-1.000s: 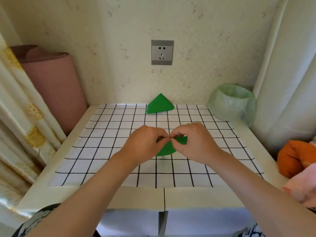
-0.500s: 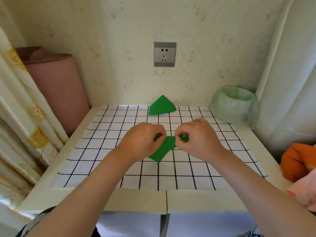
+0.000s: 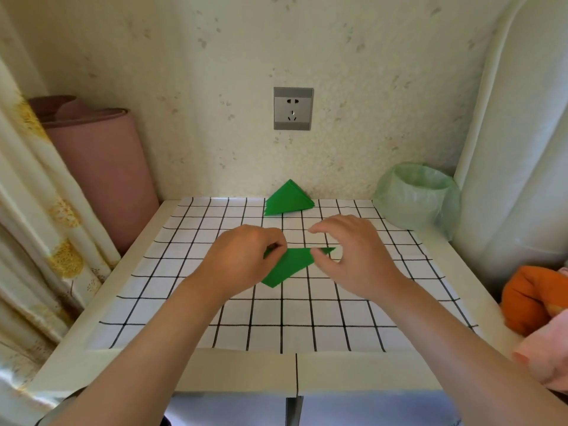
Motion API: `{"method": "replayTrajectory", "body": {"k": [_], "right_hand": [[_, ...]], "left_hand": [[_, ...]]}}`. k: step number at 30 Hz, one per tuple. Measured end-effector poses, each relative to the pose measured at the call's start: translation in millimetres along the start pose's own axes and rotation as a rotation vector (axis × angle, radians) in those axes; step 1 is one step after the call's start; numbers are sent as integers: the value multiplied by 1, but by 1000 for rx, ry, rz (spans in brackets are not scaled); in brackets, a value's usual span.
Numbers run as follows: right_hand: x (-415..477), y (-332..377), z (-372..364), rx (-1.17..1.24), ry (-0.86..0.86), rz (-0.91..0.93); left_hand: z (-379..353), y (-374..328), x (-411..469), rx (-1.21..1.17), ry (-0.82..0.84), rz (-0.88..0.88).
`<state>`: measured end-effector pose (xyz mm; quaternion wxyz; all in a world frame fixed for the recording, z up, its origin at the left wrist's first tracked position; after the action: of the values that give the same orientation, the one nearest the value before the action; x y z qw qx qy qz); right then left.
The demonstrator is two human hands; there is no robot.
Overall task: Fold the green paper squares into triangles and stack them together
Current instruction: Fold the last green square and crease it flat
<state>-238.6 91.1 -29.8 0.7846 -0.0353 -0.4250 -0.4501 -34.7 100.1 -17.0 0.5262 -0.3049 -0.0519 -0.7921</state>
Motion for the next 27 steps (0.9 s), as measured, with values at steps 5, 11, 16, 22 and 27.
{"method": "replayTrajectory", "body": {"k": [5, 11, 16, 22, 27], "right_hand": [[0, 3, -12, 25, 43, 41], [-3, 8, -18, 64, 79, 58], [0, 4, -13, 72, 47, 50], [6, -12, -2, 29, 4, 9], [9, -24, 8, 18, -54, -31]], "left_hand": [[-3, -8, 0, -44, -19, -25], [-11, -17, -2, -57, -21, -51], [-6, -10, 3, -105, -32, -16], [8, 10, 4, -166, 31, 72], [20, 30, 3, -171, 50, 146]]}}
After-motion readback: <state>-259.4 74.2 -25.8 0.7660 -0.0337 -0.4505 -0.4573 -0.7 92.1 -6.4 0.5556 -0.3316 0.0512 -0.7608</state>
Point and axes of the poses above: each hand's wrist, its own x-axis towards the middle knuckle, its own z-axis out of the back of the hand, y = z × x, the point moved 3 cm from there along x, towards the middle knuckle, and after that the axes turned 12 degrees about -y, right-handed, at the moved point
